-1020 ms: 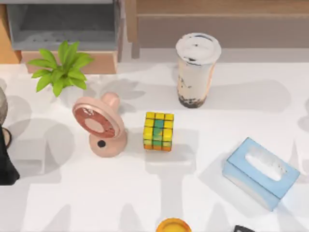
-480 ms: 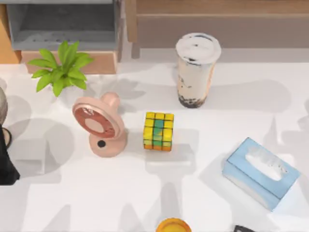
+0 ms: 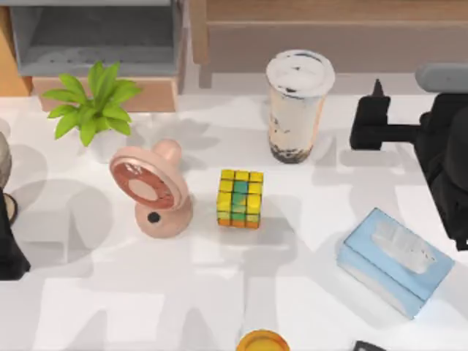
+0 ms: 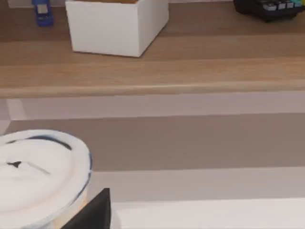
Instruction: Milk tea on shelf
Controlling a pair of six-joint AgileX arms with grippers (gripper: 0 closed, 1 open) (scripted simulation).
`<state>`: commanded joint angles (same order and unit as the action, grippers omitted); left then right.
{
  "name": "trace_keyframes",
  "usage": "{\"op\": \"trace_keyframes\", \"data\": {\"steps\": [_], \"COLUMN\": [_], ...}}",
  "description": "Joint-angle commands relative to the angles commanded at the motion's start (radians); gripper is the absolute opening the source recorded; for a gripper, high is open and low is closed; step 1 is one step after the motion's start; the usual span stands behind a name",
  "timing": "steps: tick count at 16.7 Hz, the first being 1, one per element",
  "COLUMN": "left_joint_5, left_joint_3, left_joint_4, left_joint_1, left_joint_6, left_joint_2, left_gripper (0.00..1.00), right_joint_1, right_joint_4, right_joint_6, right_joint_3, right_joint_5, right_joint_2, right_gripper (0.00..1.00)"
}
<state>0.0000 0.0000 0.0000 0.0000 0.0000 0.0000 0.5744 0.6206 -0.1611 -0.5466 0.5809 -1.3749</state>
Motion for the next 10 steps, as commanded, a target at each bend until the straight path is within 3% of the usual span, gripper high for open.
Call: {"op": "trace_keyframes", "data": {"steps": [5,10], "left_joint_5": [0.000,0.000], "left_joint_3": [0.000,0.000], "left_joint_4": [0.000,0.000], "left_joint_1": [0.000,0.000], "left_joint_6": [0.000,0.000], "left_joint_2": [0.000,0.000], "left_gripper": [1.00,1.00], "right_joint_1": [0.164,0.244], "right_joint_4": [0.182,0.275], "right_joint_6": [-0.046,-0.066], "right_joint_3": [-0.161,-0.244], "right_joint_5": [0.168,0.252], "right_joint_2": [-0.422,-0.620], "right_gripper": [1.00,1.00]}}
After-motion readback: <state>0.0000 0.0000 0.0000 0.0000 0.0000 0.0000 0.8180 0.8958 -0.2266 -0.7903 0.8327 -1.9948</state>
